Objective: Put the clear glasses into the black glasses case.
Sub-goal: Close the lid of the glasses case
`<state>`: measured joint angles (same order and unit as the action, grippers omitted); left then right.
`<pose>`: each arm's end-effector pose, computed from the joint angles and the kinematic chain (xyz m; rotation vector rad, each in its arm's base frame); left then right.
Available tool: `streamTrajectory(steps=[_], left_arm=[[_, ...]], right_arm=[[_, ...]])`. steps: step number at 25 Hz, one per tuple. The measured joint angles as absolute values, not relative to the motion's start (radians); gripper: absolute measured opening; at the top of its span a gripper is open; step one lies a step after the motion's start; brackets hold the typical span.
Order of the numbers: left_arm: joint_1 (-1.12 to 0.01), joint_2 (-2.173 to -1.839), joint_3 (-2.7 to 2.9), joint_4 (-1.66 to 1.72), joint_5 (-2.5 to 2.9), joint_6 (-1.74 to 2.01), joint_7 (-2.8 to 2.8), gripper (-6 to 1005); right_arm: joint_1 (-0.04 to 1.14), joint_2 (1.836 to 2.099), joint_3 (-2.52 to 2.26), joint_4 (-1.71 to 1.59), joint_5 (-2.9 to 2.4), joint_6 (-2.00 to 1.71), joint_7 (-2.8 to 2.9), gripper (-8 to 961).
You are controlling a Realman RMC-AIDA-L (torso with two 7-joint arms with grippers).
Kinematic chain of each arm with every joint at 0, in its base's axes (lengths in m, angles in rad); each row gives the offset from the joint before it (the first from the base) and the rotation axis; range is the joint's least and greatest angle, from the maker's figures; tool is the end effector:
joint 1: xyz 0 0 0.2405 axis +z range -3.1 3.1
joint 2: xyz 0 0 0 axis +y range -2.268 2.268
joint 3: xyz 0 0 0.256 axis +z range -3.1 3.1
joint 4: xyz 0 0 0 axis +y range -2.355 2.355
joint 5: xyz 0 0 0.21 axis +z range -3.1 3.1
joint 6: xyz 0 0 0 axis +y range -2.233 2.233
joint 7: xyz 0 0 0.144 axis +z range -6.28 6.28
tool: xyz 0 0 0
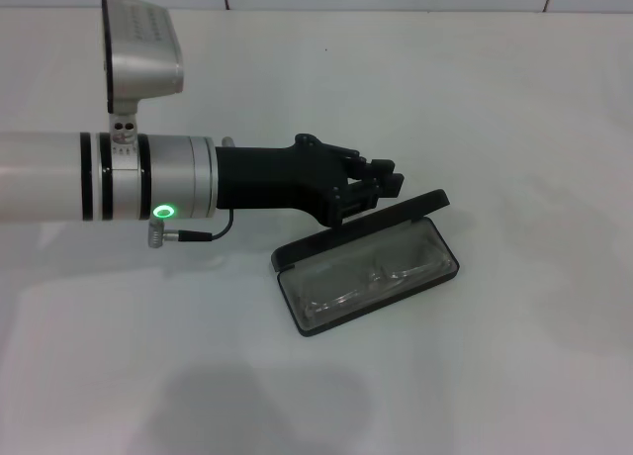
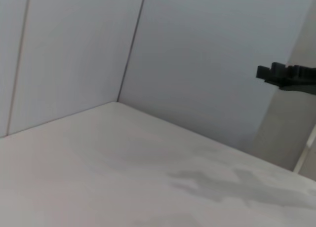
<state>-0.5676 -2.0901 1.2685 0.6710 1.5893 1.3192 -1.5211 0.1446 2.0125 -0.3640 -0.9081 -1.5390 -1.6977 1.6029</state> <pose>-0.1929 0.3430 -0.0595 -2.8576 -0.6213 -0.7538 0.3436 0.2403 0.1663 -1.9335 0.7768 1.0702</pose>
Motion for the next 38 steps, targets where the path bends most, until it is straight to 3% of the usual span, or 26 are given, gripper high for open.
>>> streamTrajectory(steps=[38], left_arm=[[-0.568,-2.093,1.362,0.58,1.621,1.274,-1.482,177]], right_arm=[[0.184,2.014,-0.364,-0.825,-1.558,-1.734,1.586,351]])
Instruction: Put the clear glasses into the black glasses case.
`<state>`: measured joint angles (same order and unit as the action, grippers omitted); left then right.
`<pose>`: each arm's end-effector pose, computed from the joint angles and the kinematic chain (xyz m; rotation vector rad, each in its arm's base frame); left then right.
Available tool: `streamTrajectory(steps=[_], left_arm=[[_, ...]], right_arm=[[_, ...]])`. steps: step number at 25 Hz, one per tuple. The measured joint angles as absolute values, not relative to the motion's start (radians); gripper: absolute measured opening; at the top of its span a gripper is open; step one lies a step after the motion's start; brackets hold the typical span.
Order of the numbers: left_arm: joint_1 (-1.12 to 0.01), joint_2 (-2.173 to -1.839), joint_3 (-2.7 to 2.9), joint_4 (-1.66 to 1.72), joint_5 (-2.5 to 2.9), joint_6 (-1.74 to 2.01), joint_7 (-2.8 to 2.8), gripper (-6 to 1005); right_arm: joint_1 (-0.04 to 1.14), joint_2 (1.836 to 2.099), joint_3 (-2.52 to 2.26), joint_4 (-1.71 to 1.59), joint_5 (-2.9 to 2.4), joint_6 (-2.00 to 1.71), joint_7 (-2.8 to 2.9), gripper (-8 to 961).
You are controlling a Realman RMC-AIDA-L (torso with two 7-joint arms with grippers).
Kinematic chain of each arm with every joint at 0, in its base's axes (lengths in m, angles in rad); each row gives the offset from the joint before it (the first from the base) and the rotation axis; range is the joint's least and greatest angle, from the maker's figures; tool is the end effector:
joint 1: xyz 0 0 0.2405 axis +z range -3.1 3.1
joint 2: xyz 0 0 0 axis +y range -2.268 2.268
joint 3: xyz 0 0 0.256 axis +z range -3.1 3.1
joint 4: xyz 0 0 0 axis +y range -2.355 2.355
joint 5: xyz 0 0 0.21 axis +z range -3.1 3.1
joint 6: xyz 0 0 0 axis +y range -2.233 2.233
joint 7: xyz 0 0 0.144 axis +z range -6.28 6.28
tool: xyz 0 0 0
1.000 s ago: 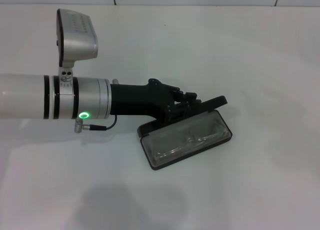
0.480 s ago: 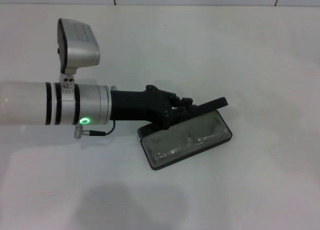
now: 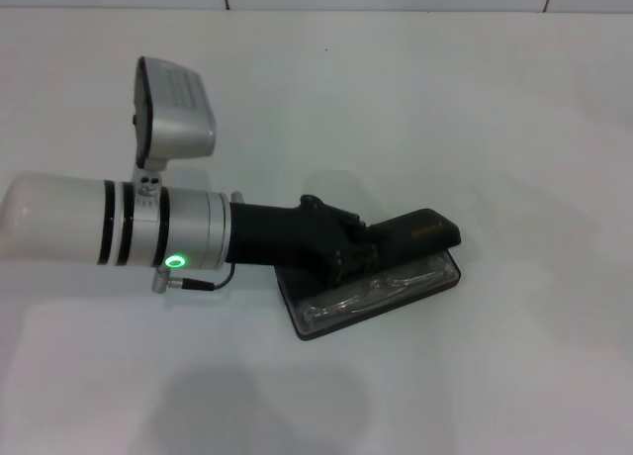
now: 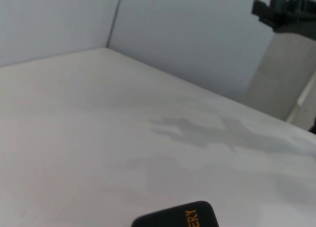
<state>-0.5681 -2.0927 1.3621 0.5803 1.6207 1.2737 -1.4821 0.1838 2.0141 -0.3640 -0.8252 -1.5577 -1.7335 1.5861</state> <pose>-0.2138 0.3241 -0.0870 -2.9419 -0.6587 -0.5925 0.3386 0.2481 0.1481 -1.9763 0.8046 1.1484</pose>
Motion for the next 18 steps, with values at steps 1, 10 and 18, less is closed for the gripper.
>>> streamTrajectory(steps=[1,10,18], left_arm=[[-0.568,-2.093,1.374,0.58,1.623,1.273,-1.482,178],[-0.566,-2.095,1.429,0.587,1.622,1.271,-1.444,181],[-0.526,-2.093,1.433,0.72,1.544,1.345,-1.439,185]], right_arm=[[0.184,2.014,-0.364,-0.825,-1.558,-1.734,1.586,351],[0.188,2.013,-0.363,-0.813,-1.558,-1.734,1.586,351],[0.19,2.009,-0.374,-0.813,-1.571,-1.75,1.57,354]])
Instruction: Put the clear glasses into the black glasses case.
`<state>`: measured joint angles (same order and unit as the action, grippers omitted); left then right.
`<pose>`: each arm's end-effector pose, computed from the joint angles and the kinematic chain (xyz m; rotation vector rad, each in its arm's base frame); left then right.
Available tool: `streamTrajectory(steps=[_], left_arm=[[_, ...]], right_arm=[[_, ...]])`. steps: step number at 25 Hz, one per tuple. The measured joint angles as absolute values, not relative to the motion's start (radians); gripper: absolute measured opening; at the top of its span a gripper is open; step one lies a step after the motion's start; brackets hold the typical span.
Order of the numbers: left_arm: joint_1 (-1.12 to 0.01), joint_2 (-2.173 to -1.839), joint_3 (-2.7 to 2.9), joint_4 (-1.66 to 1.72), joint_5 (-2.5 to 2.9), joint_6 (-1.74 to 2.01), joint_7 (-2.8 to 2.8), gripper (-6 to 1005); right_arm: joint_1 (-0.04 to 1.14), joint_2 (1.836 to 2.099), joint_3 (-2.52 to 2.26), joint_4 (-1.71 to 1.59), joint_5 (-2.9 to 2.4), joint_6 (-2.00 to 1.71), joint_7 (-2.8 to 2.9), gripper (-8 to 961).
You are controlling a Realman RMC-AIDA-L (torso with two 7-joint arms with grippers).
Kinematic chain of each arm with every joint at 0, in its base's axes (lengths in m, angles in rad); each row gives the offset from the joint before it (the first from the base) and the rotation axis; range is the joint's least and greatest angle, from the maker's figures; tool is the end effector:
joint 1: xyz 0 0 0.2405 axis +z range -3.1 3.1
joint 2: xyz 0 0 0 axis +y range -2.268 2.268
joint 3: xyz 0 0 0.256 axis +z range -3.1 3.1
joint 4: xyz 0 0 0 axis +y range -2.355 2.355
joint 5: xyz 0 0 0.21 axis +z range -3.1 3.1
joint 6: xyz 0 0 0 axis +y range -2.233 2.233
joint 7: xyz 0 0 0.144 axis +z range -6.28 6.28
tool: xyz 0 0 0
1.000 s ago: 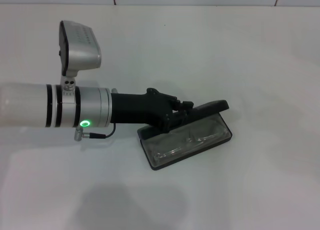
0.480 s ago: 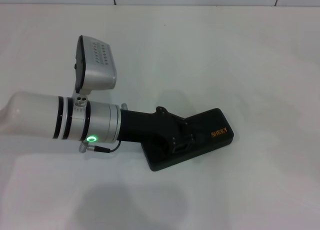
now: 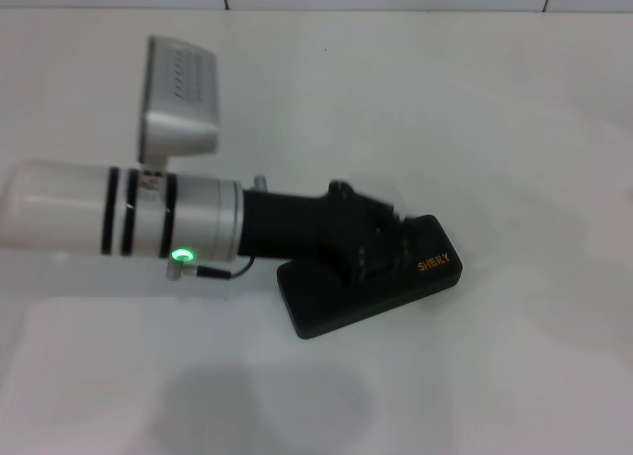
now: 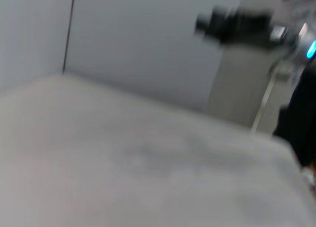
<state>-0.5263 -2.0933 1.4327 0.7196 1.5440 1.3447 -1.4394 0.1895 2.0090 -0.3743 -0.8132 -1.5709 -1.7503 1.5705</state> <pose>-0.1856 0.3163 -0.0780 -2.9998 -0.4351 -0.7240 0.3366 0.2487 0.1441 -2.0140 0.7948 1.1445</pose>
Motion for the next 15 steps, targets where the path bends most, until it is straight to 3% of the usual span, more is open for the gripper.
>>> streamTrajectory(steps=[2,9,11,12,15], left_arm=[[-0.495,-2.088,1.418,0.787,1.486,1.39,-1.443,186],[-0.465,-2.064,1.186,0.862,1.432,1.761,-1.399,352],[-0.464,-2.043,1.132,0.84,1.436,1.84,-1.386,392],[-0.458,-2.012,1.107,0.82,1.44,1.884,-1.378,411],[-0.45,-1.987,1.104,0.813,1.449,1.906,-1.372,470]], right_arm=[[0.202,2.007,-0.404,-0.813,-1.595,-1.795,1.522,355],[0.255,2.02,-0.632,-0.769,-1.569,-1.906,1.401,360],[0.291,2.02,-0.716,-0.724,-1.538,-1.917,1.375,436],[0.312,2.021,-0.754,-0.7,-1.525,-1.918,1.362,467],[0.376,2.024,-0.846,-0.651,-1.497,-1.919,1.337,560]])
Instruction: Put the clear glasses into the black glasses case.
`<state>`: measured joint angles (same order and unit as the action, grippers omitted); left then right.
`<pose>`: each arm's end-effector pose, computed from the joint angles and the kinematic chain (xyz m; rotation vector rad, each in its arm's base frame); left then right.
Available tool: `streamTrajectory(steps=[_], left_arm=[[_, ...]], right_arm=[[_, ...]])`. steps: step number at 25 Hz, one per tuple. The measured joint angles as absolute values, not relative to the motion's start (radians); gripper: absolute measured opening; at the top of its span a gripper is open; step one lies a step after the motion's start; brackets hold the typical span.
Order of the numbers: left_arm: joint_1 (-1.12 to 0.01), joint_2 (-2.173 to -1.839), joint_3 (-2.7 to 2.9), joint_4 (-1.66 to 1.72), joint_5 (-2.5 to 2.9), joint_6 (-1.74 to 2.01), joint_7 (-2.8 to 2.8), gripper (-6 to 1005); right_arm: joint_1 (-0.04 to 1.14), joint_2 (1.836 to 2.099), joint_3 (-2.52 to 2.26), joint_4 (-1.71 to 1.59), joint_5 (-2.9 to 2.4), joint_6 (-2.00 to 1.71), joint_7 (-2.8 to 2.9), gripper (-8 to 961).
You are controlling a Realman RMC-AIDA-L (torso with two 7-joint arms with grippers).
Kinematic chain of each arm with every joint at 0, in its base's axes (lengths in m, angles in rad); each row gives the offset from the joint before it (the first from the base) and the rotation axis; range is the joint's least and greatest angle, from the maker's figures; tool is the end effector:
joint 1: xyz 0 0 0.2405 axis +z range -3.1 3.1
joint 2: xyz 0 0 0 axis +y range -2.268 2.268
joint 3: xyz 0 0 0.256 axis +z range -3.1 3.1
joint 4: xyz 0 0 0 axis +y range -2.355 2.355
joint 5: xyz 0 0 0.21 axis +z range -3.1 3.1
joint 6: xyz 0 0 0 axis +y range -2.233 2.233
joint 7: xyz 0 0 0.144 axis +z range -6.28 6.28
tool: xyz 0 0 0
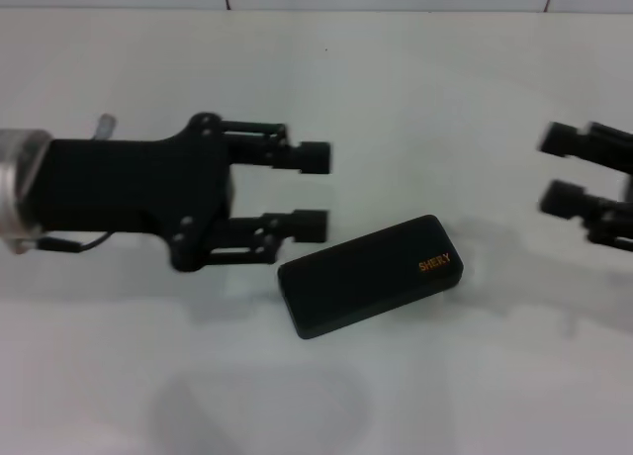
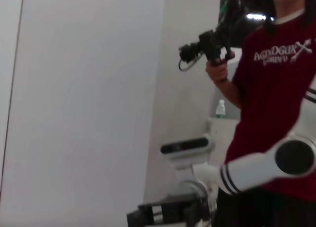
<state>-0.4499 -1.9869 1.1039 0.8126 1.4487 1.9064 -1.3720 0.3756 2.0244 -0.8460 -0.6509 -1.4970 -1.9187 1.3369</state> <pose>-0.1937 0.2893 0.0398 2.8414 0.1110 1.1761 0.2416 0.2763 0.0469 -2.6520 0.4197 1.3620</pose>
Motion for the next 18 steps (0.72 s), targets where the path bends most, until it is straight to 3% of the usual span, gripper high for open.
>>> streamTrajectory(steps=[3,7,18], left_arm=[[-0.43,-1.958,1.102,0.811,1.459,1.913,-1.371,529],[-0.398,-1.942,1.085,0.811,1.46,1.912,-1.37,548],[-0.369,-1.947,1.0,0.801,1.532,1.916,-1.362,558]], right_arm=[[0.425,2.028,-0.928,-0.628,-1.468,-1.907,1.33,639],[0.47,2.028,-1.04,-0.622,-1.435,-1.864,1.33,709],[0.52,2.028,-1.275,-0.624,-1.308,-1.76,1.313,719]])
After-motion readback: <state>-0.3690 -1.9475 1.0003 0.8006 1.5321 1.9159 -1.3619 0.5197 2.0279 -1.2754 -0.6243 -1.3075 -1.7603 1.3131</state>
